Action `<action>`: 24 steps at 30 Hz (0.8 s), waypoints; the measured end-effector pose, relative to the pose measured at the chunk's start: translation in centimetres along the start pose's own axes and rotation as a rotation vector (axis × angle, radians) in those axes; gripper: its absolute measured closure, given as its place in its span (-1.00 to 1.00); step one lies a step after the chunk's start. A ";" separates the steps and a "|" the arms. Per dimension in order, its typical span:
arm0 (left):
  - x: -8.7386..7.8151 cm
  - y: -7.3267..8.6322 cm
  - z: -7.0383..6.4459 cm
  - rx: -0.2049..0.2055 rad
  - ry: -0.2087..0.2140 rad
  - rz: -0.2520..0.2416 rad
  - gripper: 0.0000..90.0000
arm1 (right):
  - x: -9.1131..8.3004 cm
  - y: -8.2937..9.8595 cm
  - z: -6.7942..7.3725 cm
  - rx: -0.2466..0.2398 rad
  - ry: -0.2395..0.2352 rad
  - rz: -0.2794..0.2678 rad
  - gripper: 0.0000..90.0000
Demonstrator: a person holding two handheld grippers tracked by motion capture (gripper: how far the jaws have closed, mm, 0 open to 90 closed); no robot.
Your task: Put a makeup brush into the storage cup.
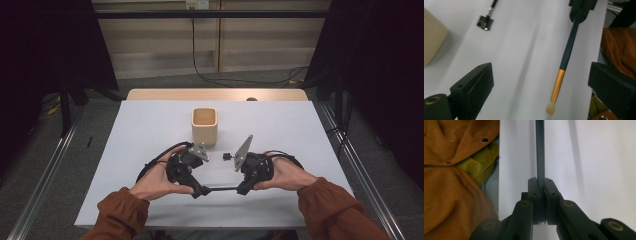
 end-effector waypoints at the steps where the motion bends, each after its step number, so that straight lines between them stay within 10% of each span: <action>1: -0.1 0.2 0.1 -0.002 0.005 -0.016 -0.89 | 0.0 0.1 0.0 0.002 -0.002 -0.004 0.91; 24: -1.9 3.7 0.9 -0.114 -0.094 -0.224 -0.91 | -0.6 2.6 -0.6 0.088 0.033 -0.123 0.91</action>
Point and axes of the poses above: each handheld gripper's, and its own axes: x roughly forward along the jaws, y roughly out of its underside, z roughly to its left, the point moved 2 cm from there along x, roughly forward along the jaws, and after that the axes turned 9 degrees about z, right-handed, at the moved point
